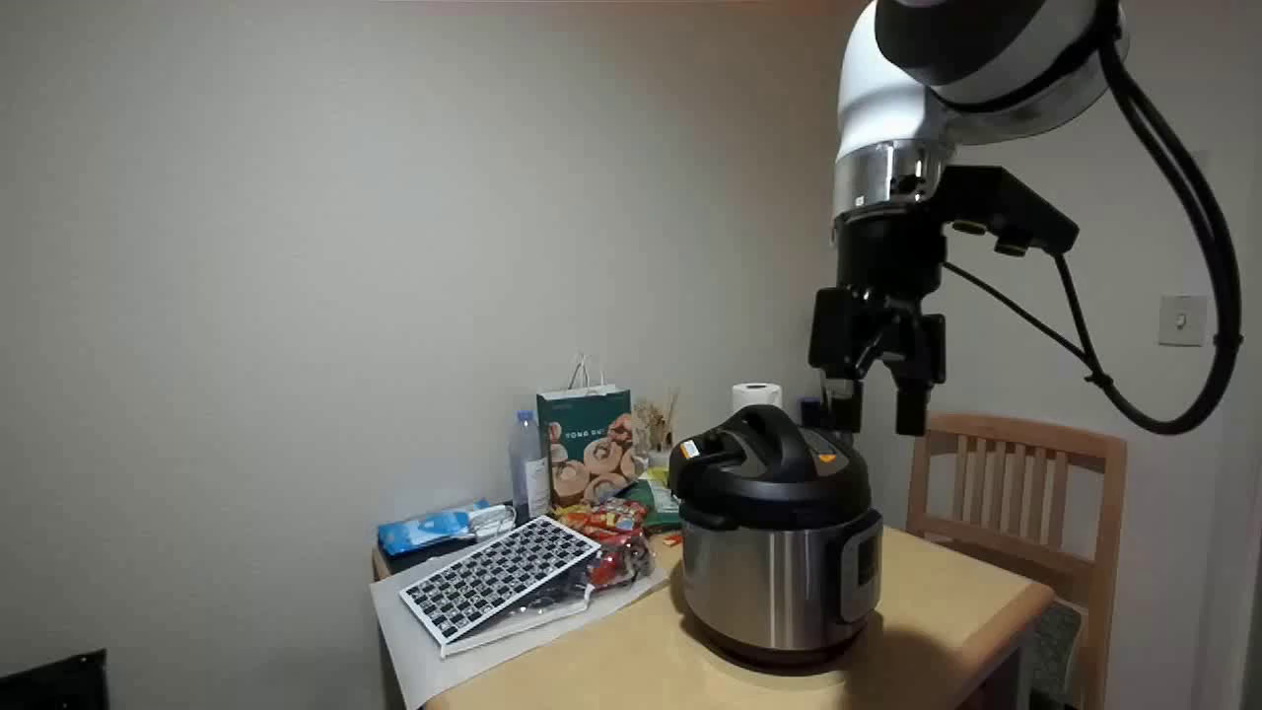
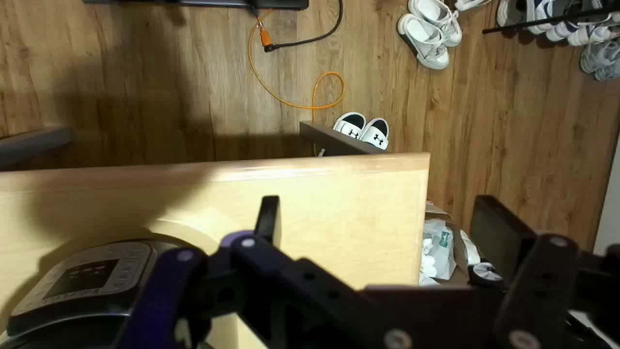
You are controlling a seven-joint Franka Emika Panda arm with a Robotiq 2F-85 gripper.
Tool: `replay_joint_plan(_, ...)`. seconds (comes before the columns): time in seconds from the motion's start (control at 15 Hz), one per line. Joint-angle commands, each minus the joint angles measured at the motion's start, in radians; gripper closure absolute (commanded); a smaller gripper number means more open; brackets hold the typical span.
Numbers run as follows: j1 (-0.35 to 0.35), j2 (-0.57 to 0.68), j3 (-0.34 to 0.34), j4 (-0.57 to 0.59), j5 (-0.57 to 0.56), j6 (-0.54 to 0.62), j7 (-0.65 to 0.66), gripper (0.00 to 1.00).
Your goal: Take the lid off of the rice cooker
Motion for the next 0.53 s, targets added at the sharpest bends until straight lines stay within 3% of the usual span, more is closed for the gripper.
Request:
replay_joint_plan(0.0, -0.016, 0.0, 0.014, 0.002, 0.006, -0.004, -0.006, 0.0)
replay_joint_plan(0.47, -0.036, 0.033, 0.015, 0.026, -0.02, 0.022, 0.011, 0.0)
